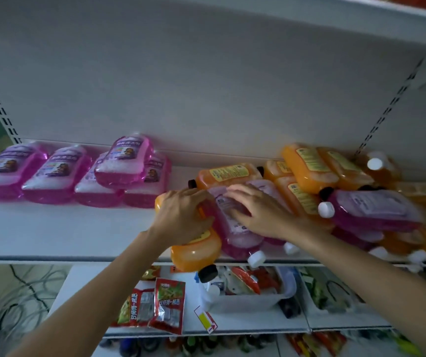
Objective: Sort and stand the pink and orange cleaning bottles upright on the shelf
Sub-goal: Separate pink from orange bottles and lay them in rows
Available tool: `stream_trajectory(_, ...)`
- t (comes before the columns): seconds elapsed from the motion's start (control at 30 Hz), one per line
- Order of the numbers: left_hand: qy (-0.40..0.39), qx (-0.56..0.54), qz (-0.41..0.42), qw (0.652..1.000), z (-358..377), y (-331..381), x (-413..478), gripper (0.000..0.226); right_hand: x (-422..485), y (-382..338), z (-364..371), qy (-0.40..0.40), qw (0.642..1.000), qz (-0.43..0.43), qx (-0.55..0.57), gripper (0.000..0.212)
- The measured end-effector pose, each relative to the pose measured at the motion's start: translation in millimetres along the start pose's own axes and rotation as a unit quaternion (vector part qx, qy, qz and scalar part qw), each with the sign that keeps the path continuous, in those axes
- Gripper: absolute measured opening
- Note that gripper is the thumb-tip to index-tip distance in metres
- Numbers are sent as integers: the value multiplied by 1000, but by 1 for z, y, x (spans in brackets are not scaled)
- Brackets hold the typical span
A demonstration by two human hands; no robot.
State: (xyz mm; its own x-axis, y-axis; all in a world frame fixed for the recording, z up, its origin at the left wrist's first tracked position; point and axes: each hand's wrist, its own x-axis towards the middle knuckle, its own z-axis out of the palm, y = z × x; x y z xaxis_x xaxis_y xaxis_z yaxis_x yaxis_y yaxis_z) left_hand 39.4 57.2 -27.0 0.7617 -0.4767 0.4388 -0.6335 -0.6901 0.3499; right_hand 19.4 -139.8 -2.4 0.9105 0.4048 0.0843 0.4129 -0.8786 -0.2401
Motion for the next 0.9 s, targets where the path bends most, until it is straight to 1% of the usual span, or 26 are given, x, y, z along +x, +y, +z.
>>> stream_trajectory(0.07, -2, -2, 6, 1000, -2, -1, -2, 44, -10, -4, -1, 17, 1000, -14, -2, 50)
stream_trajectory(0.1, -9, -3, 5, 1000, -3, -1, -4, 42, -17, -7, -2, 4, 1000, -20, -11, 57)
stream_trajectory(0.23, -5, 1, 7, 1000, -6, 5, -6, 36, -49, -8, 5, -121, 988, -50, -81, 103)
stream_trajectory(0.27, -4, 10, 6, 1000, -6, 7, -6, 35, -55, -6, 9, -132, 984, -58, -101, 108)
stream_trajectory(0.3, -5, 23, 7, 1000, -6, 9, -7, 35, -59, -2, 15, -117, 984, -70, -111, 107)
stream_trajectory(0.33, -9, 34, 10, 999, -6, 11, -8, 34, -62, 2, 19, -78, 987, -87, -109, 101)
stream_trajectory(0.4, -24, 42, 10, 999, -6, 18, -12, 34, -65, 8, 22, -3, 989, -124, -84, 87)
stream_trajectory(0.43, -32, 36, 2, 999, -7, 22, -15, 34, -66, 10, 19, 18, 989, -135, -56, 82)
stream_trajectory(0.5, -32, 18, -19, 999, -8, 30, -22, 35, -63, 11, 6, 37, 991, -113, 62, 76)
stream_trajectory(0.53, -26, 13, -28, 999, -8, 33, -25, 37, -60, 12, -3, 53, 986, -92, 132, 75)
stream_trajectory(0.6, -17, 15, -39, 999, -5, 40, -30, 47, -50, 15, -20, 104, 963, -46, 245, 70)
stream_trajectory(0.7, 3, 28, -81, 996, 4, 53, -37, 62, -39, 25, -29, 142, 925, 20, 352, 53)
stream_trajectory(0.77, 22, 27, -107, 994, 8, 60, -37, 60, -34, 31, -29, 177, 885, 49, 429, 41)
stream_trajectory(0.83, 36, 16, -118, 992, 10, 62, -34, 61, -31, 36, -29, 208, 840, 64, 496, 35)
stream_trajectory(0.9, 64, -2, -130, 989, 11, 63, -31, 67, -27, 39, -33, 214, 812, 73, 538, 32)
